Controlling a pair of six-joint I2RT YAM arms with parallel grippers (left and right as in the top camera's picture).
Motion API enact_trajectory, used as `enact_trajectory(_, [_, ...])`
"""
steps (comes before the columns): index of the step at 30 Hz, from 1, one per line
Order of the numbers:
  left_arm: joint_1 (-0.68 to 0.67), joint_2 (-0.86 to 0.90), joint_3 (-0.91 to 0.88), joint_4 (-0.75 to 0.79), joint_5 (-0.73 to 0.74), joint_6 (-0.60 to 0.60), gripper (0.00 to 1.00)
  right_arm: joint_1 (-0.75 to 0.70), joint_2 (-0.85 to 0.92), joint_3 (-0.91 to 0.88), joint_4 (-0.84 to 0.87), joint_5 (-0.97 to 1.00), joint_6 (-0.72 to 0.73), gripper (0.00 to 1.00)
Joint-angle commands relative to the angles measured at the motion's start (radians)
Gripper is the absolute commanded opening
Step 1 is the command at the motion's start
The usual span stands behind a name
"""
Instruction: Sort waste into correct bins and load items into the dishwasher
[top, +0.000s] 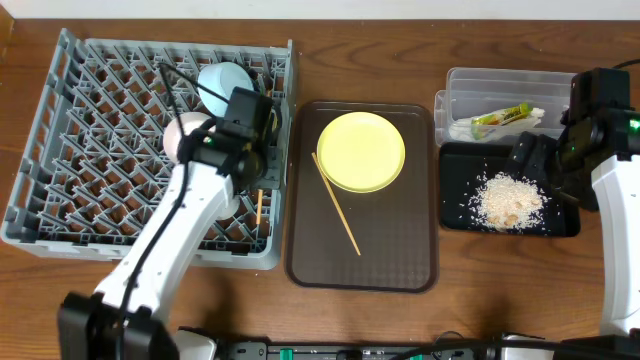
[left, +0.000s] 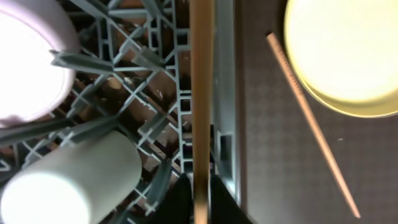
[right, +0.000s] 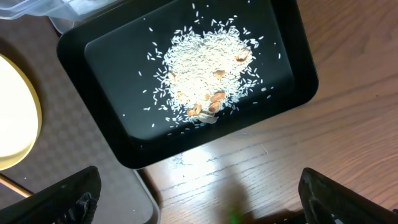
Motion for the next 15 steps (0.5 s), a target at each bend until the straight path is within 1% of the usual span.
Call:
enact_trajectory(1, [0.01, 0.04, 0.021, 0.024, -0.03, 0.02, 0.41, -0.006, -0.017, 0.003, -0.003, -0.004, -0.011, 0.99])
enact_trajectory(2, [0.01, 0.039, 0.021, 0.032, -0.029, 0.02, 0.5, -0.006, -0.017, 0.003, -0.003, -0.004, -0.011, 0.99])
enact_trajectory(4, [0.005, 0.024, 0.033, 0.03, -0.013, 0.019, 0.57, -0.006, -0.017, 0.003, -0.003, -0.004, -0.011, 0.99])
enact_trajectory(5, [0.0, 0.014, 0.036, 0.026, 0.005, 0.019, 0.57, -0.006, -0.017, 0.003, -0.003, -0.004, -0.011, 0.99])
enact_trajectory(7, [-0.015, -0.011, 0.038, 0.023, 0.095, 0.001, 0.59, -0.006, -0.017, 0.003, -0.003, -0.004, -0.011, 0.99])
enact_trajectory(8, [-0.032, -0.025, 0.038, 0.023, 0.134, -0.043, 0.6, -0.006, -0.017, 0.003, -0.003, -0.004, -0.011, 0.99])
enact_trajectory(9, [-0.047, -0.029, 0.038, 0.023, 0.14, -0.097, 0.61, -0.006, -0.017, 0.003, -0.003, -0.004, -0.011, 0.99])
enact_trajectory(11, [-0.111, -0.018, 0.035, 0.023, 0.138, -0.257, 0.64, -0.006, -0.017, 0.003, -0.003, -0.004, -0.011, 0.99])
enact_trajectory(13, [-0.15, -0.003, 0.035, 0.024, 0.134, -0.316, 0.66, -0.006, -0.017, 0.003, -0.003, -0.004, -0.011, 0.99])
enact_trajectory(15, [-0.216, 0.048, 0.035, 0.041, 0.121, -0.418, 0.66, -0.006, -0.017, 0.003, -0.003, -0.004, -0.011, 0.99])
